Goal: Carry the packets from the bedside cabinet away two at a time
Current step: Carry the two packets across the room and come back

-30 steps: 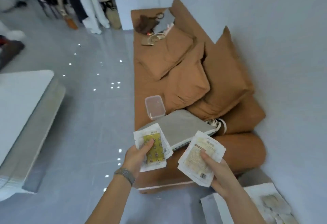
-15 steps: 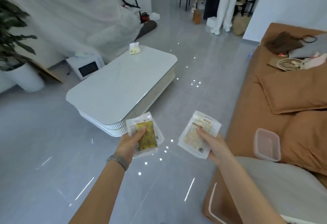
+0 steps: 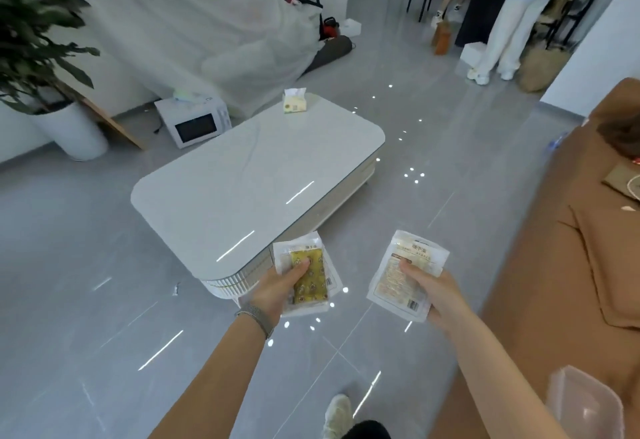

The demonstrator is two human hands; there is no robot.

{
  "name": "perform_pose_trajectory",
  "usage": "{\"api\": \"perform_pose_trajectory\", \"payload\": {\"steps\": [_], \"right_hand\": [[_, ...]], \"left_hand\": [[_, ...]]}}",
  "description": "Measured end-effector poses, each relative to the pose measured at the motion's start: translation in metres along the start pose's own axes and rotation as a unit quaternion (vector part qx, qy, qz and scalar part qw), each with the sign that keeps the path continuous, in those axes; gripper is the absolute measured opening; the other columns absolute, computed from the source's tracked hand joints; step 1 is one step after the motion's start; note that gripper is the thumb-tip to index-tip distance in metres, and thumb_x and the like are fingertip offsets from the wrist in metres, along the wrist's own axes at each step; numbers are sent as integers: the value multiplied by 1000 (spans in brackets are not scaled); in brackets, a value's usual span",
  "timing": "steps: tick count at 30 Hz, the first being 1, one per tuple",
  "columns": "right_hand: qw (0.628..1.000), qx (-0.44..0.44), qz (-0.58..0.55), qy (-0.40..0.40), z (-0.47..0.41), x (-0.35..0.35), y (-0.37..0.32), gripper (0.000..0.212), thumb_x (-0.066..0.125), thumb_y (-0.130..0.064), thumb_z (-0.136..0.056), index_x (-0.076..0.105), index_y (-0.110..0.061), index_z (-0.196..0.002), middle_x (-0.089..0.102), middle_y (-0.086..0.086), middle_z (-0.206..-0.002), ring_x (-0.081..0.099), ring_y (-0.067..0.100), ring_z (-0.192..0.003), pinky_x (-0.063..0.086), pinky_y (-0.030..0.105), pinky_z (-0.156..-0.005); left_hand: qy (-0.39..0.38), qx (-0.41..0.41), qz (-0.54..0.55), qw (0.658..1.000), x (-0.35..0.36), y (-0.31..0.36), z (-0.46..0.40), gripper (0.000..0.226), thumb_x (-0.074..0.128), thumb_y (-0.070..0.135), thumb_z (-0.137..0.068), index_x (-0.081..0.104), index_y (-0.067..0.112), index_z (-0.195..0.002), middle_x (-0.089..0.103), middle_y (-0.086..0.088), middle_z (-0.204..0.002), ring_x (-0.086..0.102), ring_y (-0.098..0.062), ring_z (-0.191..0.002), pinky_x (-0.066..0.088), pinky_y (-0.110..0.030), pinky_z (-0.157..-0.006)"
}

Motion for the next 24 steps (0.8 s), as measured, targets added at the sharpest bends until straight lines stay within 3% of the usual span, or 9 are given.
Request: {"api": "perform_pose_trajectory", "payload": {"steps": [3, 8, 12, 15, 19, 24], "right_hand": [[1000, 11, 14, -14, -46, -2, -34, 13, 68, -9, -88, 69, -9, -101, 76, 7, -89, 74, 20, -75, 58, 31, -55], [996, 33, 42, -75, -141, 13, -89, 23, 66, -9, -89, 67, -8, -112, 73, 12, -107, 71, 26, -96, 60, 37, -70], [989, 50, 68, -125, -224, 38, -124, 21, 65, -11, -89, 66, -9, -110, 73, 12, -107, 72, 25, -95, 59, 42, -79], [983, 55, 97, -143, -280, 54, -136, 23, 65, -9, -89, 66, -7, -112, 73, 12, -105, 71, 25, -95, 61, 36, -70], [979, 84, 104, -156, -355, 57, -148, 19, 66, -7, -89, 67, -8, -108, 75, 10, -98, 74, 21, -85, 61, 37, -71], [969, 108, 159, -154, -430, 18, -175, 17, 67, -8, -88, 68, -10, -105, 74, 12, -101, 71, 27, -94, 55, 48, -86]], "left_hand": [[12, -8, 18, 1000, 22, 18, -41, 27, 72, 24, -86, 69, 8, -108, 75, -11, -102, 71, -29, -97, 53, -54, -92], [81, -30, 68, 994, 48, 46, -109, 31, 75, 26, -83, 70, 7, -106, 76, -8, -98, 72, -26, -94, 56, -49, -88], [138, -32, 97, 985, 54, 62, -164, 29, 74, 26, -84, 70, 5, -103, 76, -10, -96, 72, -26, -91, 58, -45, -84], [178, -29, 104, 978, 58, 65, -200, 21, 71, 27, -87, 71, 9, -98, 76, -5, -87, 73, -22, -85, 60, -38, -76], [217, -28, 114, 969, 65, 70, -260, 20, 70, 27, -88, 71, 9, -97, 76, -4, -85, 73, -20, -81, 60, -35, -73], [283, -30, 148, 947, 92, 78, -302, 14, 69, 24, -89, 70, 10, -89, 75, 0, -80, 72, -11, -69, 58, -27, -62]]}}
Point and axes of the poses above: each hand's wrist, its own z-axis away from the middle knuckle, its own x-axis out of the palm, y = z × x, the point moved 2 cm from there along -z, towards the middle knuckle
